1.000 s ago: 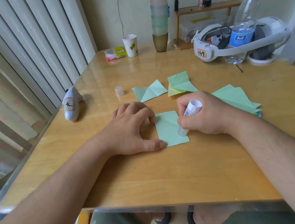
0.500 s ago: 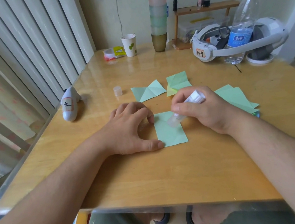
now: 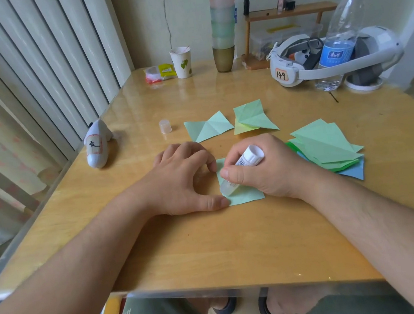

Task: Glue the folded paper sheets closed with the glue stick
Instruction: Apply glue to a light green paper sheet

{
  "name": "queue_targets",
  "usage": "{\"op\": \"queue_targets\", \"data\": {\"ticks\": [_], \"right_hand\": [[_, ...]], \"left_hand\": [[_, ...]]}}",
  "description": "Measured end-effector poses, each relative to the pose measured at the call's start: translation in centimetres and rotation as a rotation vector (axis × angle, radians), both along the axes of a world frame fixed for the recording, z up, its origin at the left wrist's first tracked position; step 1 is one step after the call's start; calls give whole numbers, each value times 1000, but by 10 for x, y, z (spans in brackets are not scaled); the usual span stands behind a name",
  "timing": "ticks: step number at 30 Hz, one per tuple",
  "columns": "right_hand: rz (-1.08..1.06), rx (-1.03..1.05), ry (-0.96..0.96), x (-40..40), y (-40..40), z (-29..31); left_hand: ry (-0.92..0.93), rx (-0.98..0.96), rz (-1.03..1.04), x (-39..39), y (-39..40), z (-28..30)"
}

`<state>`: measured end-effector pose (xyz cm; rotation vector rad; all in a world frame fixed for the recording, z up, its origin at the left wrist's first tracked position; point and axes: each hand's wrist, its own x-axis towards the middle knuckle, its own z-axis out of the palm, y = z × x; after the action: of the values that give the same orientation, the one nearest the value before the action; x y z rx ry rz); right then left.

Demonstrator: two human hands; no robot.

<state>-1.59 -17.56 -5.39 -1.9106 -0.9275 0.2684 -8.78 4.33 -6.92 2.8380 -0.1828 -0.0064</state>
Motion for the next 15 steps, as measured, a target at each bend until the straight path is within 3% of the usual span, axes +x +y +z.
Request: {"op": "queue_targets", "data": {"ticks": [15], "right_hand": [[-28,-137,-37,12,-21,11]], "left_hand": [[7,-12,7,-1,-1,1]]}}
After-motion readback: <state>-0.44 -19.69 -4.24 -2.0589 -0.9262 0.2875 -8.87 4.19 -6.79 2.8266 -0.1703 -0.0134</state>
